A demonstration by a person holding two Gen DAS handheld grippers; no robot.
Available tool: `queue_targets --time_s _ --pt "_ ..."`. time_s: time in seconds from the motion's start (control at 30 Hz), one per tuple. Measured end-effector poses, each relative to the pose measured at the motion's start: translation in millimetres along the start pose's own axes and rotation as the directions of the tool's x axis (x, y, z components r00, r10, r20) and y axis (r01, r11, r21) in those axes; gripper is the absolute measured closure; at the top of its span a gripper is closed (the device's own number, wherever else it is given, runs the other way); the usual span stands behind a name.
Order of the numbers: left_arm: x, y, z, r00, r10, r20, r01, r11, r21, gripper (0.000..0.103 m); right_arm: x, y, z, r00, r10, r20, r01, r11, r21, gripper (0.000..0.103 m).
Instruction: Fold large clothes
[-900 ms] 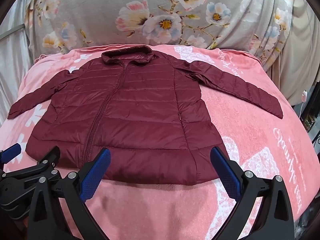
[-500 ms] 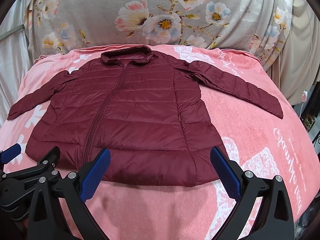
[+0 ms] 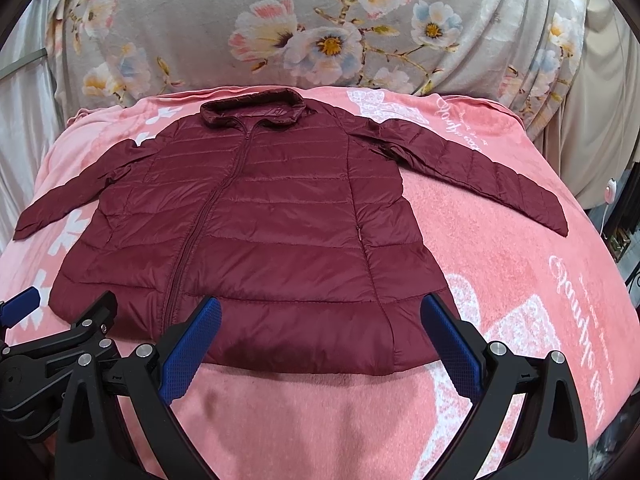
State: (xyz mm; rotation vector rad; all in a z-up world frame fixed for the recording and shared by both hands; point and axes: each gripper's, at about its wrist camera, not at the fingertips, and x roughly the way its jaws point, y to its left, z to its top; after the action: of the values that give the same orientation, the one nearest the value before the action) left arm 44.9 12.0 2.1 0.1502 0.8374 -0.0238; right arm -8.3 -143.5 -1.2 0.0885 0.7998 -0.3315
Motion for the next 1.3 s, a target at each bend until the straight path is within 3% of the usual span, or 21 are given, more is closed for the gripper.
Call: queue_targets --time_s 1.07,1.17,1.3 --pt "1 -2 0 1.0 0.004 0.005 -0.004 1.0 -0.004 0.005 0 -1 2 1.0 -0.001 0.003 0.001 1.0 -0.005 0.005" --pt "3 -1 1 1.0 0.015 0.007 -0.015 1.0 -0.012 0.005 7 -12 8 1.0 0.006 -0.021 -0.006 1.0 0.021 0.005" --pt "8 8 4 1.0 0.006 0.005 -0.005 1.0 -0.023 0.005 20 -65 27 0.999 -0.027 -0.024 0.03 0.987 0.161 0.005"
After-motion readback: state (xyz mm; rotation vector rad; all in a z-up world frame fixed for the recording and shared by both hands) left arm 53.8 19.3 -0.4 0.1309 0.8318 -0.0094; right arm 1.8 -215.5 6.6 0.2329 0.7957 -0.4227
